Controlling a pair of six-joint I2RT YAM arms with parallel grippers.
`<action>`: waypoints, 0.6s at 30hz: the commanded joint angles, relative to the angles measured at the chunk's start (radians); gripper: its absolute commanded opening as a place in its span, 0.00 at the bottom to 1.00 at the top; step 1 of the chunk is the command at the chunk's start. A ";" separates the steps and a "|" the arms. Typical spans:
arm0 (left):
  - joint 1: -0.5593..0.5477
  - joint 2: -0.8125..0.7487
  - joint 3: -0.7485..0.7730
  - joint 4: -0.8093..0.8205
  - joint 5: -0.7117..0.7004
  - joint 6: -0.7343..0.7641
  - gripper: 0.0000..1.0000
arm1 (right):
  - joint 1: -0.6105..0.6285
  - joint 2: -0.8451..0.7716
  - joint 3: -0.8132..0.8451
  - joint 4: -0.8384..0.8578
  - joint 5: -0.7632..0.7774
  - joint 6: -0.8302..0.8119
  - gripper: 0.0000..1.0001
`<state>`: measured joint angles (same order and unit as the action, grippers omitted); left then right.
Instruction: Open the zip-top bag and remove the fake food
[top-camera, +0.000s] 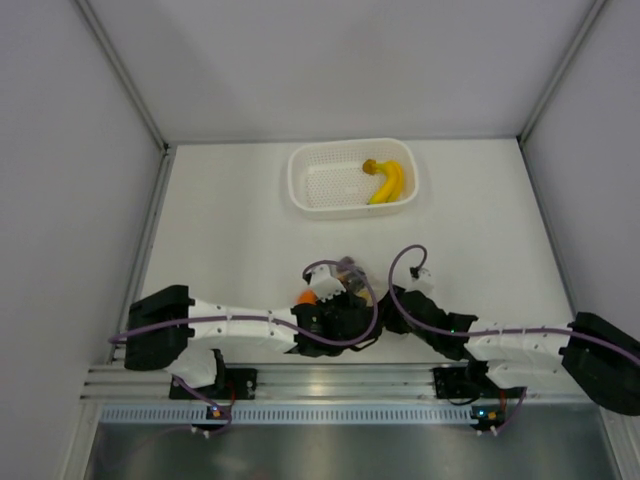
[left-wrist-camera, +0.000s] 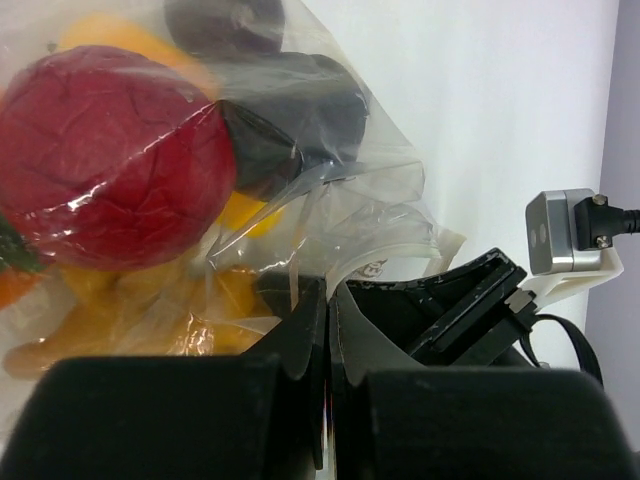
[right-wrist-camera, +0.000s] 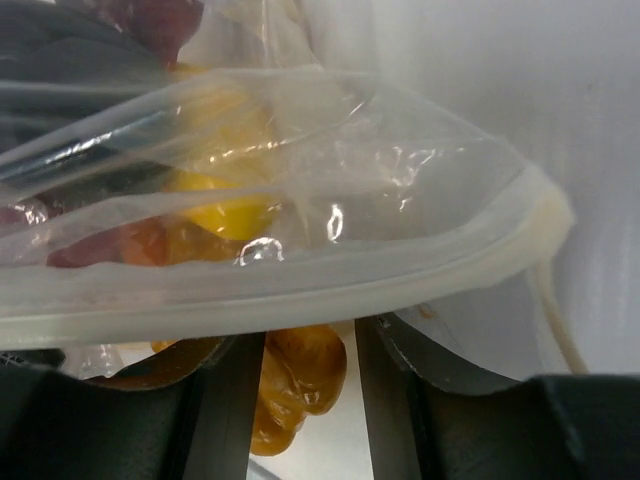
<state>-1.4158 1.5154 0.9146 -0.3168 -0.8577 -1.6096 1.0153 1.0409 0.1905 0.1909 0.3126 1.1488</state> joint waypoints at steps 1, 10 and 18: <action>-0.003 -0.003 0.015 0.010 -0.035 -0.023 0.00 | 0.045 0.044 0.023 0.131 -0.053 0.029 0.41; -0.005 -0.063 -0.020 0.010 -0.033 -0.007 0.00 | 0.063 0.087 0.018 0.220 -0.144 0.006 0.41; -0.005 -0.118 -0.077 0.010 -0.009 0.039 0.00 | 0.068 0.053 -0.042 0.278 -0.194 0.069 0.55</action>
<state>-1.4158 1.4345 0.8616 -0.3161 -0.8570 -1.5932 1.0595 1.1126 0.1635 0.3965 0.1486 1.1893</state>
